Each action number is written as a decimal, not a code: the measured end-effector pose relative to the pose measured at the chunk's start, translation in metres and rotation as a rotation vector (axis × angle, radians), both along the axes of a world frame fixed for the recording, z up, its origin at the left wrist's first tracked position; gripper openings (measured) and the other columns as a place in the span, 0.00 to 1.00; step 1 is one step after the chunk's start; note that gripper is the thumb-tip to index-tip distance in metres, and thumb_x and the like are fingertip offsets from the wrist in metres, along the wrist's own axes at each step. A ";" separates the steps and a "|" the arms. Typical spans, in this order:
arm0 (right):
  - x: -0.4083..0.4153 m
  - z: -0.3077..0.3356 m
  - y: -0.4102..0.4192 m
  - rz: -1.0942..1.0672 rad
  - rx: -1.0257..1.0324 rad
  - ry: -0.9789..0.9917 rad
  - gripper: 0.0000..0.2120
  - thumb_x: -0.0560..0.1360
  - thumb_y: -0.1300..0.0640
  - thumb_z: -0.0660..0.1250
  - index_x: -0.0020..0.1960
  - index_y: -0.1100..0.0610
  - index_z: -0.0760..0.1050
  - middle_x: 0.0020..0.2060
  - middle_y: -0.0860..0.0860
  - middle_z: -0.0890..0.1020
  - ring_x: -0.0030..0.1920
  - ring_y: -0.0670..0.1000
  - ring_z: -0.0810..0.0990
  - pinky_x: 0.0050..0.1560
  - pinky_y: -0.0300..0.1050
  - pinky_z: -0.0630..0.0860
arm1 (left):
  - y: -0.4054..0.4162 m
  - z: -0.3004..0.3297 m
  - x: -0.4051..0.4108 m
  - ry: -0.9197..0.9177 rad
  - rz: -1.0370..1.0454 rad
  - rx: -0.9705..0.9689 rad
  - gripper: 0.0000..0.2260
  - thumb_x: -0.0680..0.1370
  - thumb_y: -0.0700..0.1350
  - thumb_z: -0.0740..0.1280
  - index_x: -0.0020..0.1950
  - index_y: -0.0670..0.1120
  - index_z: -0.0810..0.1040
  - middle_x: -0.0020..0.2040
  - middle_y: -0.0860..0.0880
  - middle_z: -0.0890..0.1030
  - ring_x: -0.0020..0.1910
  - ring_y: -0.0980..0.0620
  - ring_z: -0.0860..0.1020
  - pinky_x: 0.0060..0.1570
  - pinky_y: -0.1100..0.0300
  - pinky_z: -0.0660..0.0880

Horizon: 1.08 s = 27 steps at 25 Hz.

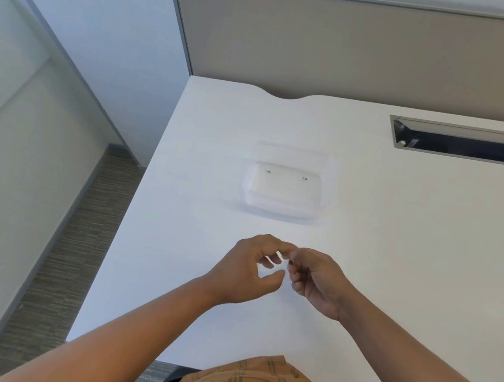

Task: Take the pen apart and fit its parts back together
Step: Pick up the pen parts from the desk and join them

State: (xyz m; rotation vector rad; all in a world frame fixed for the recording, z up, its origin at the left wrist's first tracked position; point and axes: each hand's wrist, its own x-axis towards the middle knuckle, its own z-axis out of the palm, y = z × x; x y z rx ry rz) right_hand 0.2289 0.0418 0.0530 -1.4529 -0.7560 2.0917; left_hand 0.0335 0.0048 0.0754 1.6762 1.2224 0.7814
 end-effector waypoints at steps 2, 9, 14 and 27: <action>-0.002 0.006 -0.001 0.007 -0.017 0.032 0.06 0.72 0.57 0.72 0.44 0.59 0.83 0.31 0.53 0.78 0.29 0.49 0.72 0.30 0.40 0.71 | 0.002 0.007 0.004 0.009 -0.015 0.078 0.15 0.76 0.44 0.73 0.60 0.57 0.82 0.50 0.57 0.83 0.50 0.52 0.81 0.49 0.61 0.79; -0.013 0.015 -0.011 0.101 0.356 -0.189 0.16 0.73 0.42 0.65 0.45 0.51 0.85 0.29 0.48 0.77 0.30 0.47 0.71 0.32 0.38 0.68 | 0.019 0.017 0.002 -0.099 0.252 -0.091 0.03 0.79 0.44 0.70 0.51 0.49 0.83 0.43 0.55 0.86 0.43 0.59 0.84 0.46 0.68 0.78; -0.015 0.011 -0.013 0.143 0.598 -0.306 0.16 0.76 0.39 0.68 0.45 0.50 0.84 0.34 0.53 0.75 0.34 0.48 0.69 0.39 0.46 0.69 | 0.023 0.018 0.005 -0.406 0.351 -0.323 0.05 0.81 0.42 0.69 0.56 0.44 0.81 0.43 0.46 0.86 0.44 0.51 0.84 0.48 0.59 0.82; -0.013 0.020 -0.005 -0.005 0.536 -0.257 0.09 0.77 0.49 0.71 0.42 0.52 0.84 0.34 0.45 0.82 0.33 0.45 0.79 0.32 0.37 0.74 | 0.017 0.008 0.006 -0.205 0.301 -0.376 0.06 0.82 0.51 0.65 0.50 0.58 0.82 0.35 0.59 0.77 0.32 0.54 0.74 0.34 0.56 0.72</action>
